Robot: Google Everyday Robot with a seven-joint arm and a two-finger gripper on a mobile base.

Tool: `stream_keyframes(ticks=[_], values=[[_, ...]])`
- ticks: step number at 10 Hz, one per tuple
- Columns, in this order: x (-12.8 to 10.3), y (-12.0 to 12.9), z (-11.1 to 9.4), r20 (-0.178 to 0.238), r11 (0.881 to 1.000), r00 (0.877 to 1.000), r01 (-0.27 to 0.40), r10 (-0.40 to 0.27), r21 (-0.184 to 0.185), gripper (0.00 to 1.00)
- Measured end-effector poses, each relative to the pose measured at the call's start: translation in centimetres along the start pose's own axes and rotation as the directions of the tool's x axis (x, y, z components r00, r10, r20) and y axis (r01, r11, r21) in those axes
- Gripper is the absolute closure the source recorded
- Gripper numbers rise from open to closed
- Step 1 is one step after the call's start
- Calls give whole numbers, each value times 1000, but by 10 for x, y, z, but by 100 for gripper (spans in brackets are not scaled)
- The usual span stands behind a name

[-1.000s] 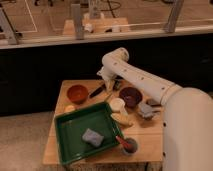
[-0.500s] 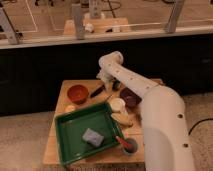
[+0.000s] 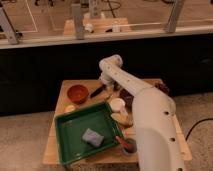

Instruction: Place brush in table surface

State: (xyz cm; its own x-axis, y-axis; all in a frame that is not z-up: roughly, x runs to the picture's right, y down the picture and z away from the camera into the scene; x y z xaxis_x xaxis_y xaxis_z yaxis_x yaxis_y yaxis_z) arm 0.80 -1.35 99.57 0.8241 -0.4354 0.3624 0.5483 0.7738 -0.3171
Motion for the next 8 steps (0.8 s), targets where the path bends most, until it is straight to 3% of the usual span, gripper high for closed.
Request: stream_keyframes(ticks=[8], values=[[1,1,18,18,998,1000,4,-3,-56,20]])
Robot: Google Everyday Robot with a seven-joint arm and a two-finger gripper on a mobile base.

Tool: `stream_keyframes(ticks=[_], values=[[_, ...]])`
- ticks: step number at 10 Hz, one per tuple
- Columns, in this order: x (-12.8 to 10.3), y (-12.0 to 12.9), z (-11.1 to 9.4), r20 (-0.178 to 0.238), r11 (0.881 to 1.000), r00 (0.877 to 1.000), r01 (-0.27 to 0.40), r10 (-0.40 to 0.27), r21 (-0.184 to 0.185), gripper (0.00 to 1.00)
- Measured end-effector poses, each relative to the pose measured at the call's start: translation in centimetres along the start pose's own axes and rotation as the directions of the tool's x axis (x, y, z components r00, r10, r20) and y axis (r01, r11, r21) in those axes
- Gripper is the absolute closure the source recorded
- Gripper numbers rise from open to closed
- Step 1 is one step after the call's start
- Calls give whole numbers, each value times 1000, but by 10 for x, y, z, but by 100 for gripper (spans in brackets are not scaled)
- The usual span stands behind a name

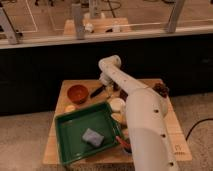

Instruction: Place brush in table surface

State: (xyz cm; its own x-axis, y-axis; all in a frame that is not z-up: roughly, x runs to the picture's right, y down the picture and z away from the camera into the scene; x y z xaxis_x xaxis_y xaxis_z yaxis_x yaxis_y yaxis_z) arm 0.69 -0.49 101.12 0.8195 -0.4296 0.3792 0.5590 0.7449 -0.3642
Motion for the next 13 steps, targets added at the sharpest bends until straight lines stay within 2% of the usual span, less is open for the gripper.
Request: stream_keyframes(ticks=[4,5,7,13], values=[[0,-1,3,-8,1000,1000,6,-6,-7,21],[0,-1,5,-15,1000,1000,7,-7,-9,25],[-1,-2,8,-22,1000,1000,3,-4,-10,40],[-3,-2,8,-39,1000,999,4,-4,-8,41]])
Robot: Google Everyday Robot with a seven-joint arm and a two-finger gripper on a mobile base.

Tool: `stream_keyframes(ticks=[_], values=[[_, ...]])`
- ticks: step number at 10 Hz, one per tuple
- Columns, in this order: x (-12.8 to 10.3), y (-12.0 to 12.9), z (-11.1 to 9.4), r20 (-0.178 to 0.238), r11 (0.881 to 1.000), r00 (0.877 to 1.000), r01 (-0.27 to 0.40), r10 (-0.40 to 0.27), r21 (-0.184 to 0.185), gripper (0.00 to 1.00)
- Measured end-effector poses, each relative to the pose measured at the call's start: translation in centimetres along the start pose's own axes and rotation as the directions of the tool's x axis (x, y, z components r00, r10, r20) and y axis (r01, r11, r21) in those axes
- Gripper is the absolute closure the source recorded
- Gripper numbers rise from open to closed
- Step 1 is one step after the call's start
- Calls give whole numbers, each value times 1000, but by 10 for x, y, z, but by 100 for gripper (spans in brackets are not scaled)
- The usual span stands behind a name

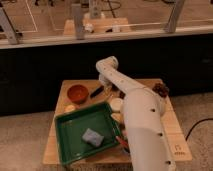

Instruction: Place brush in table surface

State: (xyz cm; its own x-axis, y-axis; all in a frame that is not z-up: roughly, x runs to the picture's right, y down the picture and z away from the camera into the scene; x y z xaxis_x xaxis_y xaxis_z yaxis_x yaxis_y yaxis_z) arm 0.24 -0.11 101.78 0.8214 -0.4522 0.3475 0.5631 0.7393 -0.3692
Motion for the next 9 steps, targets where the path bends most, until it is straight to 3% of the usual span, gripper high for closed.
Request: stream_keyframes(ticks=[9], values=[[11,-16,10,6,997,998,-66,66,39,41]])
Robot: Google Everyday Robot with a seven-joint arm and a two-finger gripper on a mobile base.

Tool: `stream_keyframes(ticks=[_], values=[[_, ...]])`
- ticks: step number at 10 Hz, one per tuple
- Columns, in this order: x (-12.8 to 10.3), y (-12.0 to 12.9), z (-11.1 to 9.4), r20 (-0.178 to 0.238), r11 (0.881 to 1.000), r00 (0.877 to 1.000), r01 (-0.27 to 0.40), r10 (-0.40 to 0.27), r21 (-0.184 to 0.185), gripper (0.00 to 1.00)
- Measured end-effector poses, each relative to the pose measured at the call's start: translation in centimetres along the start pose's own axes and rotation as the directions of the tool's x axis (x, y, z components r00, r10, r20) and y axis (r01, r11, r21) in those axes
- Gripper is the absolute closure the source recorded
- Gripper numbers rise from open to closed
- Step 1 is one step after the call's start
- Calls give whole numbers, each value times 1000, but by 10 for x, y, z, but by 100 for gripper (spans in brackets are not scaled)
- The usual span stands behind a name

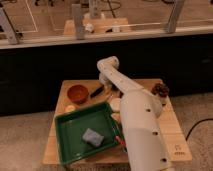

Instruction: Place brush in table surface

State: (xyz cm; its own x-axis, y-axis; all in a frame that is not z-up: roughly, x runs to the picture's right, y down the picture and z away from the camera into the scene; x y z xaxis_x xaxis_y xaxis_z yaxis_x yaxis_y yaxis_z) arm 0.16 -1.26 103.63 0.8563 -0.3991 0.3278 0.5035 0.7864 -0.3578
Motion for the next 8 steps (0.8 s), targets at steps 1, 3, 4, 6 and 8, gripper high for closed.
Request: stream_keyframes(ticks=[1,3,4,6,8], values=[[0,0,0,0,1000,1000,0,0,0,41],[0,1,0,0,1000,1000,1,-1,-2,46],[0,1,-1,0,1000,1000,1,-1,-2,55],[1,2,-1,-1,1000,1000,1,-1,-2,75],[2,3,-1,-2,1000,1000,0,0,-5,96]])
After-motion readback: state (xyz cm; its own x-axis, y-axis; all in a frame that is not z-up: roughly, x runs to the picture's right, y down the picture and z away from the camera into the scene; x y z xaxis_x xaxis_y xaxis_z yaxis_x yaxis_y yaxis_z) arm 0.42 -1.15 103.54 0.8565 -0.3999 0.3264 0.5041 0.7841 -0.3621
